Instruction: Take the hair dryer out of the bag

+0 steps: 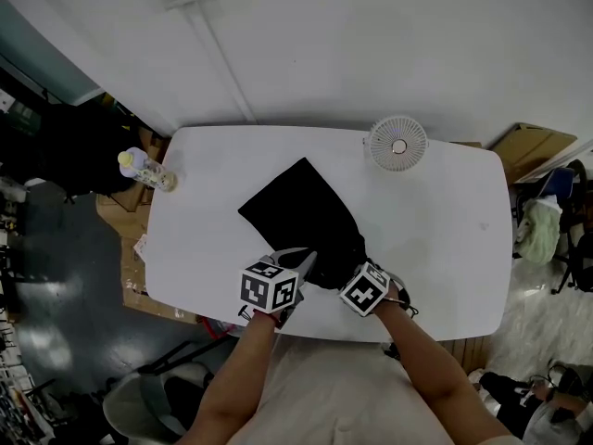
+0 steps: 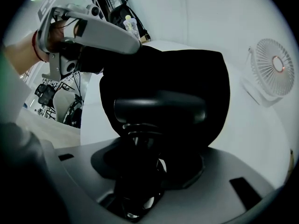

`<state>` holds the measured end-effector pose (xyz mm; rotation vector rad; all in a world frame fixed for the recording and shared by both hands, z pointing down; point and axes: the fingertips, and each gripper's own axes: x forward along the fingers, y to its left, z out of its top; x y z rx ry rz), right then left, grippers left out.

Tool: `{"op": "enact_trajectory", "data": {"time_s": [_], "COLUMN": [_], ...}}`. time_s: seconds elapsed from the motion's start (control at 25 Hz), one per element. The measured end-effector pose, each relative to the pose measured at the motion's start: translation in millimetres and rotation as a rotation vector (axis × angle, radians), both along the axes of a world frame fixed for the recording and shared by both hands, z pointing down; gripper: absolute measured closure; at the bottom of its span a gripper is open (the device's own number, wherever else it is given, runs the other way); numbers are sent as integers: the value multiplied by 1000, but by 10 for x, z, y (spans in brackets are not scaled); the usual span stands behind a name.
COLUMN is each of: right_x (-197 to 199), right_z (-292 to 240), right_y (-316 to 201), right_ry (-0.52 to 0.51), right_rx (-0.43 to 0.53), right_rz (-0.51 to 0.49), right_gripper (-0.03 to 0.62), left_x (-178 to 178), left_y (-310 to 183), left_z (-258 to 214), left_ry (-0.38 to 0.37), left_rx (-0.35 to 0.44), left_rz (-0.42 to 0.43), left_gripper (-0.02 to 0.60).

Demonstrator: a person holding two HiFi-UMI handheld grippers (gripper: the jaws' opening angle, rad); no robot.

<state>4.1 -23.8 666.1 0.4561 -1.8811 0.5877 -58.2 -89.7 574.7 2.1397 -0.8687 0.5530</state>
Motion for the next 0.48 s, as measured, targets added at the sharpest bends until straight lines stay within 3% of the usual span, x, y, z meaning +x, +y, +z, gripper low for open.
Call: {"op": "enact_trajectory", "data": {"time_s": [0.16,0.48], "right_x": [10,26], "right_z": [-113,-613], "right_y": [88,279], "right_ry": [-48,-236], "right_rx": [3,5], "right_rz": [-18,-2], "right_gripper": [391,393], "left_x": [-19,0], "left_y": [-11,5], "left_z": [-21,-34], "left_ry": [-1,0], "left_rx": [6,8], "left_rz": [-4,7], "left_gripper": [556,555]}}
